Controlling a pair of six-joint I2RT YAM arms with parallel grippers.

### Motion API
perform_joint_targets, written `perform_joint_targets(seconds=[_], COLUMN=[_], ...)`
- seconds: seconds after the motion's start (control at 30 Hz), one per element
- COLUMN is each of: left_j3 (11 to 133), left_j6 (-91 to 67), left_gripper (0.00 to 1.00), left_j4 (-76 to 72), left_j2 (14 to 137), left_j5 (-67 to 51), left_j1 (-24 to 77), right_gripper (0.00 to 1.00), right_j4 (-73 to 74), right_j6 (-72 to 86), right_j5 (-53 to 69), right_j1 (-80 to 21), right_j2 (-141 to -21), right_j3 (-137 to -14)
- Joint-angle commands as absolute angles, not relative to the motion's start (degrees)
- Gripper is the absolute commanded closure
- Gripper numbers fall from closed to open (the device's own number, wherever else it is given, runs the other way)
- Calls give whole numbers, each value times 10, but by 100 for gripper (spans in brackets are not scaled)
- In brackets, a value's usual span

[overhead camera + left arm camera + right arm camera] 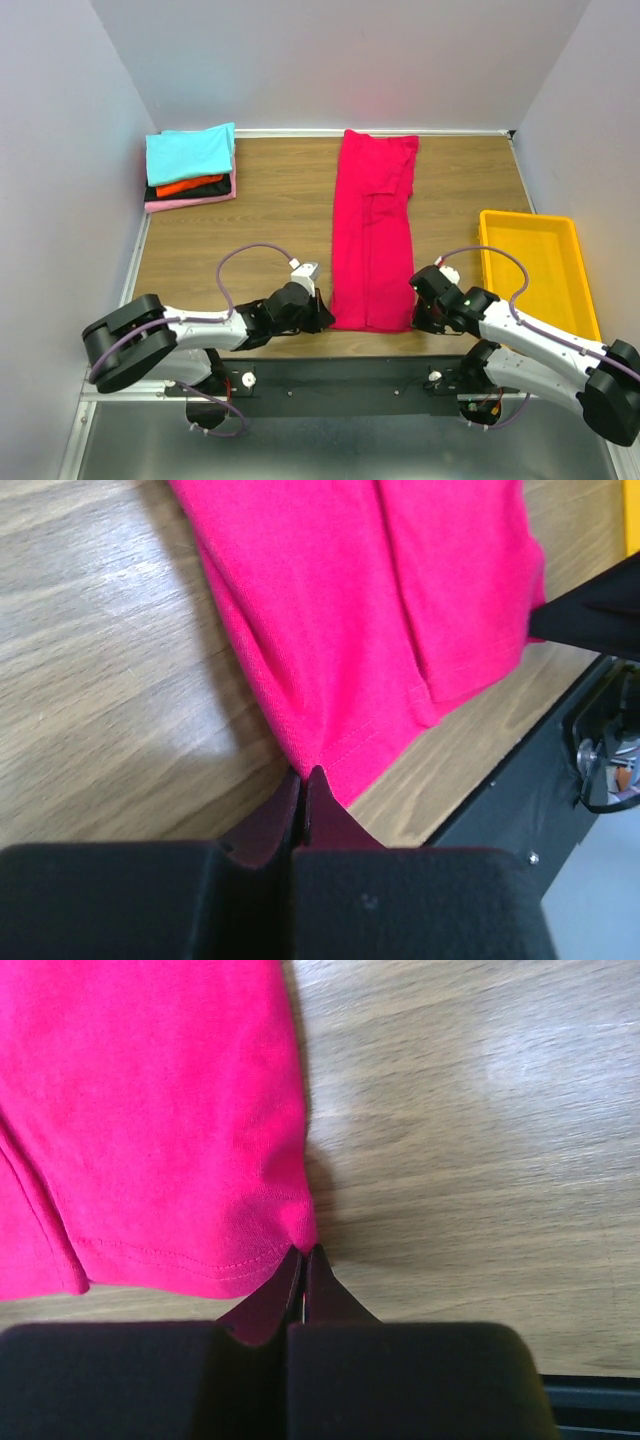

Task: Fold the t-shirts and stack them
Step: Fold the tshirt

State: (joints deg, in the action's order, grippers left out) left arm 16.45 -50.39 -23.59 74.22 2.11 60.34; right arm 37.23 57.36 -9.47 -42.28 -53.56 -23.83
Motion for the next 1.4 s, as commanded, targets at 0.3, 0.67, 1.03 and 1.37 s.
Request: perform_joint_targets(seconds=[0.3, 0.67, 1.03, 1.37], left_j3=[139, 158, 196, 272], left_j6=[-492, -502, -485, -449], left_gripper=[100, 100, 100, 100], left_j4=[-159, -286, -387, -501], left_j2=[617, 644, 703, 867], left_j5=[27, 15, 17, -98], left_j1=[603, 603, 538, 447], right_gripper=[99, 100, 99, 99], right_j4=[418, 346, 302, 238], right_j6=[579, 554, 518, 458], right_j5=[-79, -82, -206, -334], right_j1=[-453, -460, -460, -438], right_j2=[-448, -424, -490, -624], right_j3=[-264, -291, -360, -443])
